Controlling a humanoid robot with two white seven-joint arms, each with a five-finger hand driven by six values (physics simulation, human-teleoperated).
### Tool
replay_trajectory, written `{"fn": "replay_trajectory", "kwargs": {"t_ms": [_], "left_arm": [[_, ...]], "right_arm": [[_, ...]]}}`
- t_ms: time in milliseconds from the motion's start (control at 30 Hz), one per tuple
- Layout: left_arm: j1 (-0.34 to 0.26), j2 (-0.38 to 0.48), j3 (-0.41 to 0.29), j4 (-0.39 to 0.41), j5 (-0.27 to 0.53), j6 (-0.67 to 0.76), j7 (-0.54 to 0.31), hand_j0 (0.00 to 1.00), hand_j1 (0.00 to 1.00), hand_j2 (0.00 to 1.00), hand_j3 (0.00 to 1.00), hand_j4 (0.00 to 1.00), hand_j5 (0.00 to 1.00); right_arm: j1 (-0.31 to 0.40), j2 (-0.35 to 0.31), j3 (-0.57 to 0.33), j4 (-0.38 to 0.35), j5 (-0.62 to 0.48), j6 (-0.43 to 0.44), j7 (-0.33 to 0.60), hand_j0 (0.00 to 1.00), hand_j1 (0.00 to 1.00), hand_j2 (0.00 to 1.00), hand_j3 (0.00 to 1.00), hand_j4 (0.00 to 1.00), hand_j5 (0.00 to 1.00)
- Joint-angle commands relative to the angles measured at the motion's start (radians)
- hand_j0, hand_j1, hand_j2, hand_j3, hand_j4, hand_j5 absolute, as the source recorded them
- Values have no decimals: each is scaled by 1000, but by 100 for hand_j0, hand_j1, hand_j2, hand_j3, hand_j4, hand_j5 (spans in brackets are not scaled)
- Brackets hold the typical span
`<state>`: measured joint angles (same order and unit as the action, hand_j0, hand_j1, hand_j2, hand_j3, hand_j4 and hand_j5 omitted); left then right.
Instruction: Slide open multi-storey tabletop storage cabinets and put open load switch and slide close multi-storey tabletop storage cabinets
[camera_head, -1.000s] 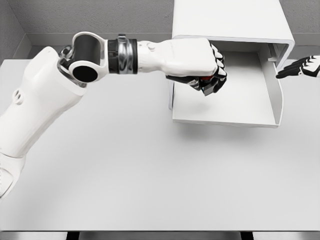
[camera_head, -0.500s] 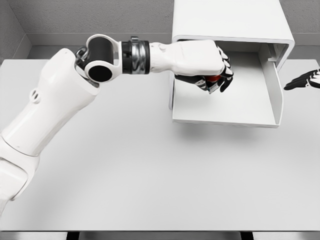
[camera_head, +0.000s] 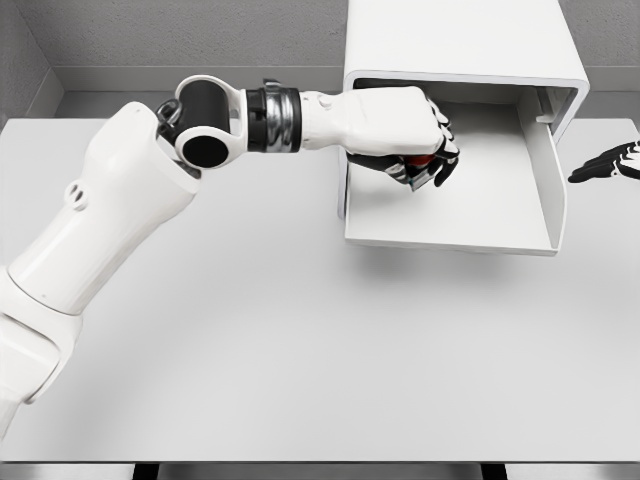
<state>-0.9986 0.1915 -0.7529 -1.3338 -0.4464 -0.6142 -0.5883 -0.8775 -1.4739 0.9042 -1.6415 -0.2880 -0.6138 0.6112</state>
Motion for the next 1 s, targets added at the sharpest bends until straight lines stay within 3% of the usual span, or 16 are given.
{"fn": "replay_trajectory", "kwargs": {"t_ms": [0, 200, 533, 767, 967], "left_arm": [[0, -4, 1, 5, 3, 3, 1, 39, 39, 39, 39, 39, 39], [0, -12, 1, 5, 5, 3, 4, 62, 62, 62, 62, 62, 62], [-3, -9, 3, 5, 8, 3, 4, 69, 69, 69, 69, 69, 69], [-3, -4, 6, 7, 12, 3, 7, 80, 80, 80, 80, 80, 80], [-8, 66, 6, -74, 118, 3, 7, 80, 80, 80, 80, 80, 80]], "right_arm": [[0, -2, -2, -1, -7, 3, 0, 100, 100, 100, 100, 100, 100], [0, -2, -2, -1, -7, 3, 0, 100, 100, 100, 100, 100, 100], [0, -2, -4, -1, -7, 3, 0, 100, 100, 100, 100, 100, 100], [0, -3, -5, -3, -7, 3, 0, 100, 100, 100, 100, 100, 100], [-3, -3, -5, -4, -5, 3, 0, 100, 100, 100, 100, 100, 100]]}}
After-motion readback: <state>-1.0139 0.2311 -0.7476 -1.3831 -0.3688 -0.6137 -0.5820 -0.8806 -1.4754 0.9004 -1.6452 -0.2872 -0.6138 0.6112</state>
